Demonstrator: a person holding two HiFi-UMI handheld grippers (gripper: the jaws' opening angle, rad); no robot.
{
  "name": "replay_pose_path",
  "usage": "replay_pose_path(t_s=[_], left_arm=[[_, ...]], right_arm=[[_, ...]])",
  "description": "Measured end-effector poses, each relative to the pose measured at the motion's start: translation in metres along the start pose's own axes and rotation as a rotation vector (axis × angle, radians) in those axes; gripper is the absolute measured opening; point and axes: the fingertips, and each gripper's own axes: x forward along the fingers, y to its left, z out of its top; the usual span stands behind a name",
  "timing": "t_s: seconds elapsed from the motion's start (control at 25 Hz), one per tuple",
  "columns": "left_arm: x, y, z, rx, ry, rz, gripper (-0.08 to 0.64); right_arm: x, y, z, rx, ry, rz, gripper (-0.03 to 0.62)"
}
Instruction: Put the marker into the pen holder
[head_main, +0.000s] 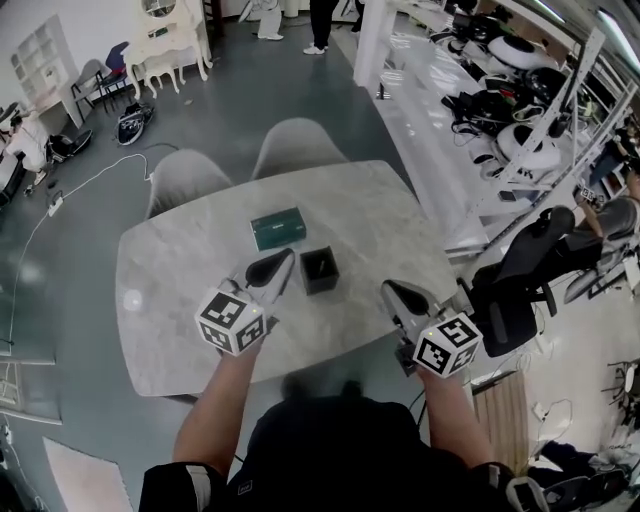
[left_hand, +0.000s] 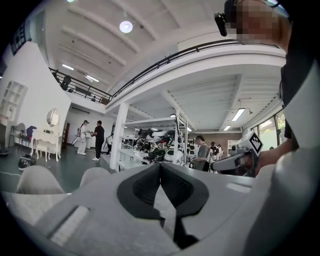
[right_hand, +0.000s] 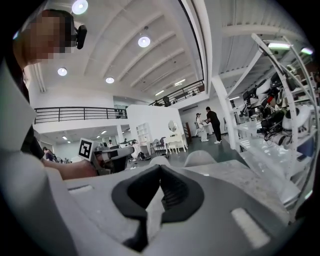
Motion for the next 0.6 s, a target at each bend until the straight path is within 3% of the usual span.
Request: replay_pose_path(t_s=[0.2,0.6], left_arm=[[0.016,-0.026,-0.012,-0.058,0.015,0.071,0.011],[0.032,-0.058,-0.032,-0.046,0.08,0.159,0.011]], right_arm=[[-0.041,-0.037,-0.008,-0.004,-0.003,0.003,0.002],[-0.07,-0.075,-0.003,-0.062,-0.032,0.026,0.002]])
